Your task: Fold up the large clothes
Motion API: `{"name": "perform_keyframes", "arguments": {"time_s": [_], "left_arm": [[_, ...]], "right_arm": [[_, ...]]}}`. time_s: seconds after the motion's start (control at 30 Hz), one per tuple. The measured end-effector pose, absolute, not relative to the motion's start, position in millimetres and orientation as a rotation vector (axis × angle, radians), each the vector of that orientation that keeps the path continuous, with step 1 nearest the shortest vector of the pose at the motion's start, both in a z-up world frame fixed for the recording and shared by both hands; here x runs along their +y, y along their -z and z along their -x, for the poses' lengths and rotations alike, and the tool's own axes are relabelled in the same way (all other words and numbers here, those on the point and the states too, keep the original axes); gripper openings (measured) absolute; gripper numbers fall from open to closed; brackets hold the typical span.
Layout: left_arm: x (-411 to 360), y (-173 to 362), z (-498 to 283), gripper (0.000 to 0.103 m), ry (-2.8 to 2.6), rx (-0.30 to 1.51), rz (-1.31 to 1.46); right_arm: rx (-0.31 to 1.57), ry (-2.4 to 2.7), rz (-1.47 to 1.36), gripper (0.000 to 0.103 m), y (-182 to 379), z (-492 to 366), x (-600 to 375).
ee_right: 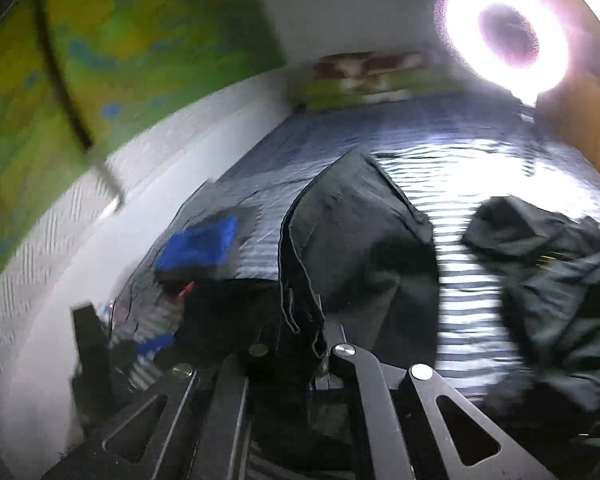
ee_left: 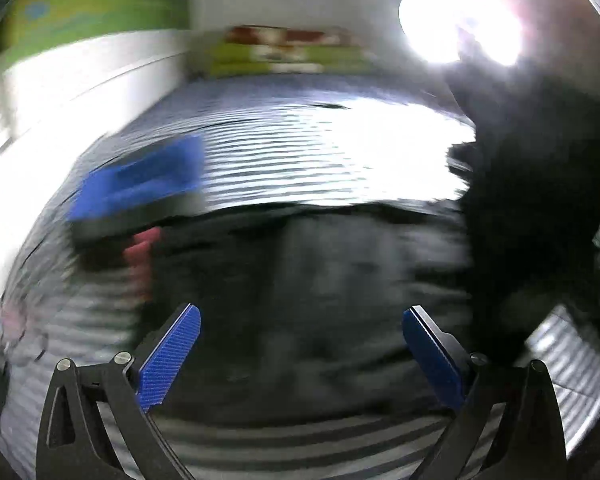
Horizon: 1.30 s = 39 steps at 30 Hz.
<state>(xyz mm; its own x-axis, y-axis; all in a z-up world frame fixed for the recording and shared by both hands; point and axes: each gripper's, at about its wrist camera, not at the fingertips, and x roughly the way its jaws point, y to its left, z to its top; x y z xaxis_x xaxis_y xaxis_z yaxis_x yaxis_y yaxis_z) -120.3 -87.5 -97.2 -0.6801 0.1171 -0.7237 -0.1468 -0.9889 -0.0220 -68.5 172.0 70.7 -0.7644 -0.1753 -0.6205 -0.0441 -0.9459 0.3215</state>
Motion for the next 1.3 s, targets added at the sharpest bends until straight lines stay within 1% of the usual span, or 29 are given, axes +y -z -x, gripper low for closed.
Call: {"name": "perform_keyframes", "arguments": {"time_s": [0.03,0.07,0.13,0.27,0.33,0.4,0.47,0.53,0.57,0.67,0.7,0.73,0.8,0.87,0.93,0.97,1.03,1.1,1.13,1.17,1.2,1.27,1.3], "left_arm": [[-106,101,120,0.102,-2.78,-0.012,1.19],[-136,112,119,0.102,-2.813,-0.129,1.226],[-170,130,126,0.101,-2.816,-0.236,1.355],[-210,130,127,0.101,-2.835,-0.311,1.35],[-214,129,131,0.101,-2.838,-0.315,1.338],[-218,127,131,0.101,-2.829,-0.323,1.338],[-219,127,128,0.101,-2.809,-0.343,1.333],[-219,129,132,0.101,-2.804,-0.351,1.321],[-218,126,131,0.101,-2.802,-0.355,1.317],[-220,122,130,0.101,-2.808,-0.357,1.297],[-220,121,130,0.101,-2.812,-0.353,1.292],[-221,121,130,0.101,-2.813,-0.35,1.291],[-220,121,129,0.101,-2.818,-0.326,1.298],[-221,123,130,0.101,-2.823,-0.315,1.305],[-223,123,131,0.101,-2.827,-0.321,1.307],[-225,124,132,0.101,-2.83,-0.331,1.308],[-227,124,132,0.101,-2.835,-0.342,1.31],[-226,125,133,0.101,-2.839,-0.329,1.318],[-226,125,134,0.101,-2.838,-0.324,1.32],[-225,126,135,0.101,-2.834,-0.323,1.322],[-222,126,135,0.101,-2.829,-0.321,1.322],[-216,126,137,0.101,-2.82,-0.304,1.317],[-212,125,138,0.101,-2.814,-0.295,1.312]], "right_arm": [[-0.459,2.826,-1.064,0.004,-63,76,155],[-0.417,2.802,-1.089,0.004,-52,87,132],[-0.304,2.765,-1.161,0.004,-21,109,83],[-0.201,2.644,-1.344,0.003,48,137,12],[-0.14,2.633,-1.378,0.003,65,139,-4],[-0.121,2.635,-1.402,0.003,74,140,-12],[-0.16,2.635,-1.407,0.003,75,141,-6],[-0.246,2.65,-1.383,0.003,68,145,1],[-0.309,2.662,-1.354,0.003,62,145,9],[-0.586,2.713,-1.189,0.003,32,137,45],[-0.686,2.741,-1.095,0.003,19,131,59],[-0.736,2.777,-1.02,0.003,10,124,68],[-0.772,2.792,-0.995,0.003,8,125,71],[-0.788,2.695,-1.09,0.003,26,137,60],[-0.723,2.595,-1.208,0.003,51,151,36],[-0.657,2.547,-1.261,0.004,65,159,22],[-0.593,2.495,-1.365,0.008,85,168,6],[-0.568,2.458,-1.437,0.011,98,172,2],[-0.57,2.443,-1.44,0.014,97,172,3],[-0.581,2.428,-1.429,0.021,93,170,7],[-0.59,2.421,-1.418,0.026,86,166,12],[-0.601,2.427,-1.353,0.039,70,152,25],[-0.605,2.423,-1.313,0.042,58,141,33]]}}
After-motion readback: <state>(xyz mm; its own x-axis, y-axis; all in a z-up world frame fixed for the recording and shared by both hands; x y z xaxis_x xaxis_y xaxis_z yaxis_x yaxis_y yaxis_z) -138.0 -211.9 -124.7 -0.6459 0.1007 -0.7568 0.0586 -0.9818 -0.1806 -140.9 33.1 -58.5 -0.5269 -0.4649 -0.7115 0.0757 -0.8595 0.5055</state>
